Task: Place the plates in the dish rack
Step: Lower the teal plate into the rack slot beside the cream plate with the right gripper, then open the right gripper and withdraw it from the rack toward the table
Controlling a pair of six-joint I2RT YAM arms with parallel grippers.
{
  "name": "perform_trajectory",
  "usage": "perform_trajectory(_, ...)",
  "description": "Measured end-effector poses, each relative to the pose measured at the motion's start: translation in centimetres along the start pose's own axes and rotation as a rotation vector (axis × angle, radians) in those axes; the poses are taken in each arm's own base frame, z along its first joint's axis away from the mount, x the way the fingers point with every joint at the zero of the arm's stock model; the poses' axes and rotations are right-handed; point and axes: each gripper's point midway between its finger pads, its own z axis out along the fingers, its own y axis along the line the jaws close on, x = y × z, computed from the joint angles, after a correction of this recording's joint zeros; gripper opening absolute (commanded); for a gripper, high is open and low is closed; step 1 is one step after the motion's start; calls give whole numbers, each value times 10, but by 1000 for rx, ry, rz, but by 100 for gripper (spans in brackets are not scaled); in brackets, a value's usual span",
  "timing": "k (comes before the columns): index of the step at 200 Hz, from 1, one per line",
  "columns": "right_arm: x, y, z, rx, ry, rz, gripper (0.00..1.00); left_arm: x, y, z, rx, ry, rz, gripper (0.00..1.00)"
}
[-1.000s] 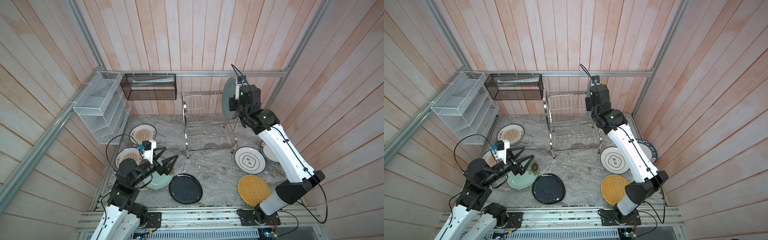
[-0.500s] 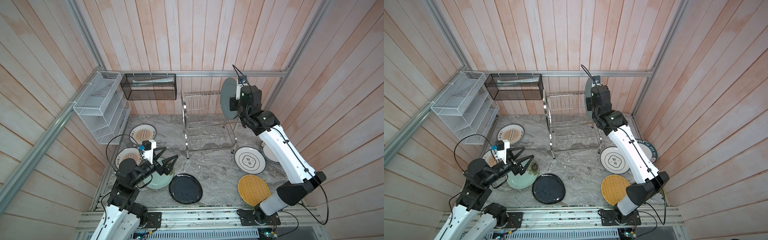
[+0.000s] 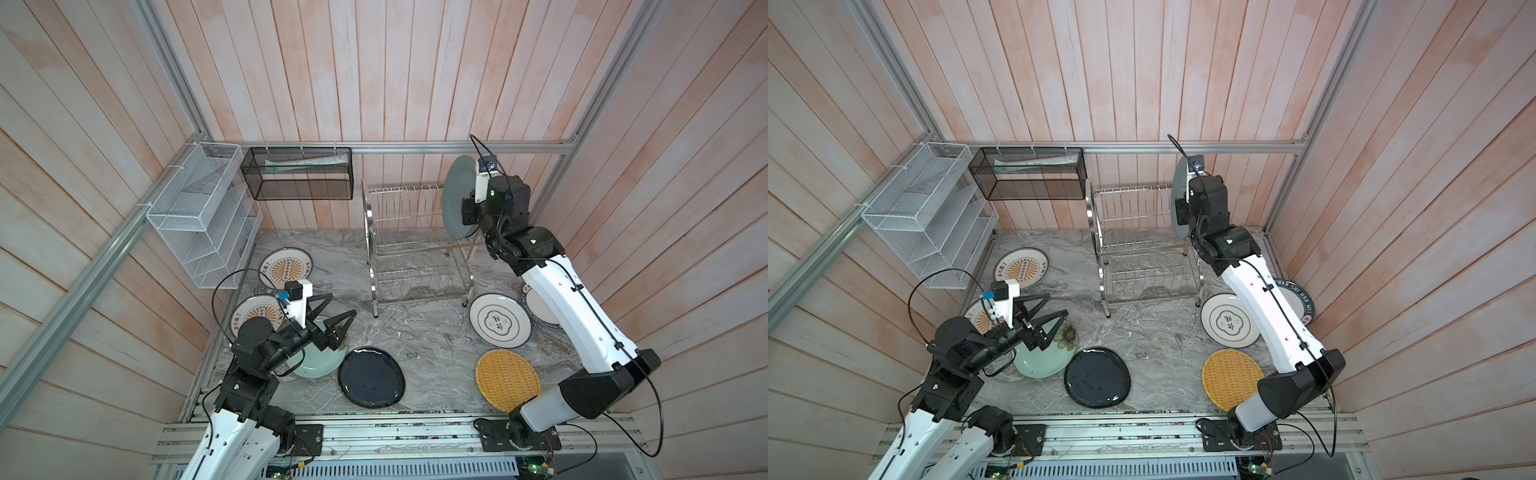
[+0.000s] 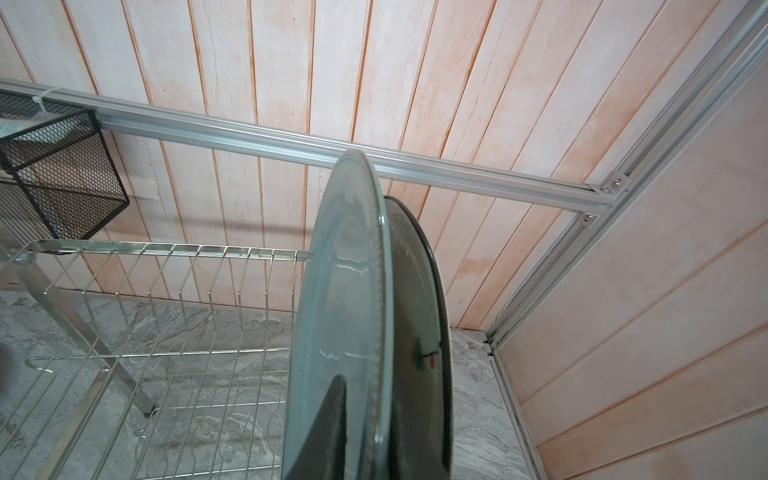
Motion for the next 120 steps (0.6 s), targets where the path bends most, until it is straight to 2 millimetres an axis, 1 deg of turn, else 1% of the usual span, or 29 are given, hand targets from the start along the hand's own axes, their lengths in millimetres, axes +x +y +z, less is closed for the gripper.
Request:
perform_trajectory(16,1,1,0,-5,2,0,25,0,0,0,0,0,0,100)
perform_trajectory(31,2,2,0,-12,4,3,33,0,0,0,0,0,0,100)
perform_trajectory(67,3,3,-2,-28,4,9,45,0,0,0,-1,2,-1,100)
perform_trajectory(120,-3,3,-9,-53,-10,29,54,1,1,1,-2,6,-4,100)
